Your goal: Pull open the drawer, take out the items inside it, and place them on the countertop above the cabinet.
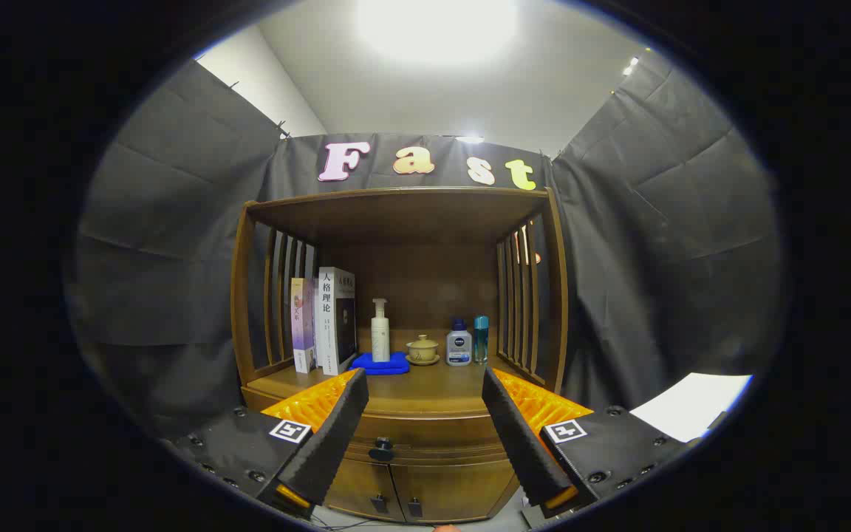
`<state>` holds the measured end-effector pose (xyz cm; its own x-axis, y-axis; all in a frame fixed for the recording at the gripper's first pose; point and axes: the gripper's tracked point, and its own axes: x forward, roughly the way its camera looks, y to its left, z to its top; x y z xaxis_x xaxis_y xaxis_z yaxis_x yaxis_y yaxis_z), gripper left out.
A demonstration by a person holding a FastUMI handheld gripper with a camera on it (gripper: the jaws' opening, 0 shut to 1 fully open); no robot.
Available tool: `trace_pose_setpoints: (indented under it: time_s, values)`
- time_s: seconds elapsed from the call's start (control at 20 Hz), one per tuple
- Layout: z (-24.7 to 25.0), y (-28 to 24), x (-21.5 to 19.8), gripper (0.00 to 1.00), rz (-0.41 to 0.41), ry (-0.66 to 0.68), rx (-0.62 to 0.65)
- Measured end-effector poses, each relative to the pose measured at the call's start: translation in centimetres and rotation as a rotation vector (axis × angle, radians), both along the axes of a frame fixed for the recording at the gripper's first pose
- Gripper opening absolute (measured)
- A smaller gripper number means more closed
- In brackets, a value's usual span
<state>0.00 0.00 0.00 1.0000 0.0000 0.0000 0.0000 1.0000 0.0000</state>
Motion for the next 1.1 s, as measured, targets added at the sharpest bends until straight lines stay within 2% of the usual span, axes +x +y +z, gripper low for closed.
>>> trace_pose_setpoints:
  time_s: [0.5,0.85,1.1]
  values:
    - [1.5,-0.2,5.2,0.99,0.022,0.012,-0.026]
    - [-0.6,0.6,10.3,0.99,0.056,0.095,-0.013]
    - [-3.4,-0.2,13.9,0.99,0.049,0.159,-0.068]
